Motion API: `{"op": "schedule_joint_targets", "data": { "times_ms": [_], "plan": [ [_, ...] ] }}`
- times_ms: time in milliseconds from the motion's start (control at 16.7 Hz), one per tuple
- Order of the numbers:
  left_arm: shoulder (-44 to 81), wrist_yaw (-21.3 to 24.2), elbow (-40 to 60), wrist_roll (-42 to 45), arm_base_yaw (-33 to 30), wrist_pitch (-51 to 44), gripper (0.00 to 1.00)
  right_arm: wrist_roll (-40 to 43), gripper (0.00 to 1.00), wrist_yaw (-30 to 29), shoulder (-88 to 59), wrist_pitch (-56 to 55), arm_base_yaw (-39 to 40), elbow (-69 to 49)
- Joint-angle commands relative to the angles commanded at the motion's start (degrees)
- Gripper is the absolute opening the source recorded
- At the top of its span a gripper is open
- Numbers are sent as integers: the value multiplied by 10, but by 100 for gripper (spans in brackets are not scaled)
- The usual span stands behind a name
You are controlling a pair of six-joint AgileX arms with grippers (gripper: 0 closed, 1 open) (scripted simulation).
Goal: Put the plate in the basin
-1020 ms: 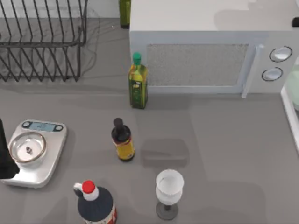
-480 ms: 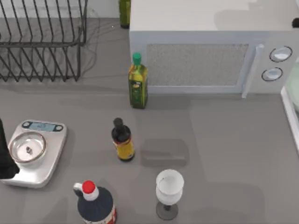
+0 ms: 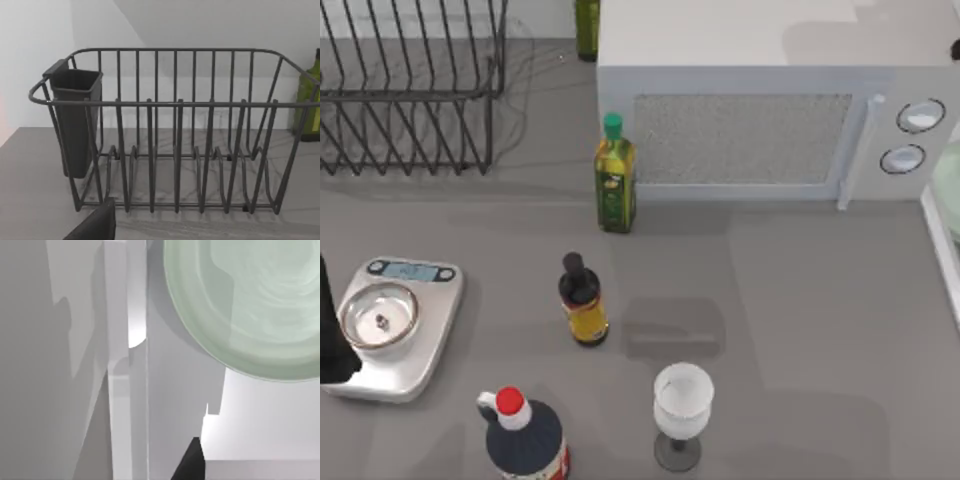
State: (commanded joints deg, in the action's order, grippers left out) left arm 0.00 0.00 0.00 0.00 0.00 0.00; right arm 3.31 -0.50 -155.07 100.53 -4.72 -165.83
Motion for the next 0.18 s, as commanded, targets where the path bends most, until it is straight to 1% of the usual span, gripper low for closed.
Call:
{"op": "schedule_joint_targets", "data": {
  "times_ms": [180],
  "plan": [
    [0, 0, 0, 0, 0, 0, 100, 0, 100, 0, 0, 0, 0, 0]
  ]
}}
